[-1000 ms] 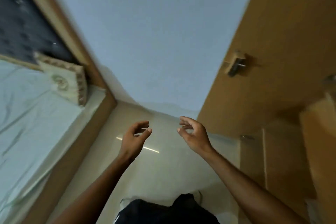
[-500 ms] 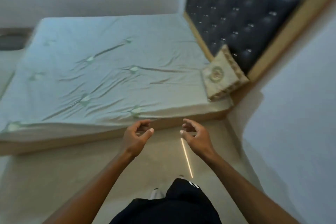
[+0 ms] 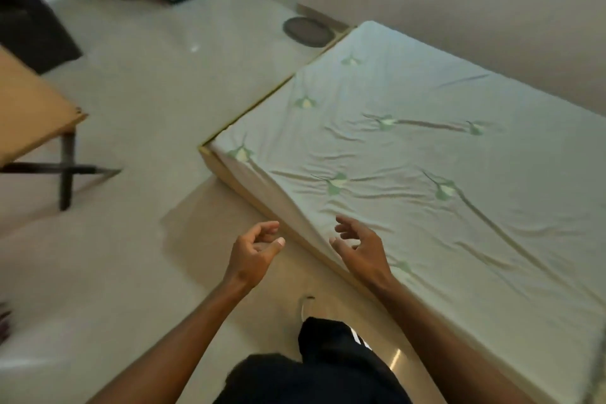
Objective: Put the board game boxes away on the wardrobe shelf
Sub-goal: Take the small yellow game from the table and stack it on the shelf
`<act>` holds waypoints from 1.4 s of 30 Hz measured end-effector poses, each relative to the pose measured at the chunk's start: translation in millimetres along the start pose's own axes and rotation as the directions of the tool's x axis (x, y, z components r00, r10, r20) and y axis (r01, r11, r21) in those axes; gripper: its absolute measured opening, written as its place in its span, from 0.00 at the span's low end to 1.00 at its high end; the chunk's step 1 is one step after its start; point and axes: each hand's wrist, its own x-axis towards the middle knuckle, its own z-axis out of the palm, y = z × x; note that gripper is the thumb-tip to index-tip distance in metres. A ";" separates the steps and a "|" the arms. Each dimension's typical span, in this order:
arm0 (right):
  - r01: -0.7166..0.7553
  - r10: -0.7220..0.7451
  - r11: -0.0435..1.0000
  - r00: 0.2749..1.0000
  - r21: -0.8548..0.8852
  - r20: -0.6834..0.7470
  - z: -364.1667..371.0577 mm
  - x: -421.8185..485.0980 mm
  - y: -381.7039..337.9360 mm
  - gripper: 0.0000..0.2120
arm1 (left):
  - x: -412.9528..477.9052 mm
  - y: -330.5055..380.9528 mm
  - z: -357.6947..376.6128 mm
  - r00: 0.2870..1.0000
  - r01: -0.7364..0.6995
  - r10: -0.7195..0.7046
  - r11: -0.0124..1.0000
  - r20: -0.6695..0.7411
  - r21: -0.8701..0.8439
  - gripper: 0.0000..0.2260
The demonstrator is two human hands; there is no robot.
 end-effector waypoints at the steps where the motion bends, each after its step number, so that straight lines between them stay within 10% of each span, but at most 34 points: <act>1: 0.028 -0.027 1.000 0.999 -0.009 0.039 8.2 21.3 -10.0 0.22 | 11.2 2.2 -10.9 0.999 0.007 -0.008 1.000 -0.044 -0.014 0.13; 13: 0.286 -0.200 0.954 0.836 -0.094 0.510 210.1 241.4 -159.3 0.23 | 136.8 -22.5 -198.4 0.826 0.075 -0.186 0.972 -0.532 -0.223 0.15; 42: 0.445 -0.267 0.896 0.541 -0.002 0.798 767.0 646.0 -557.4 0.21 | 551.2 -43.9 -762.2 0.528 0.055 -0.371 0.913 -0.764 -0.405 0.09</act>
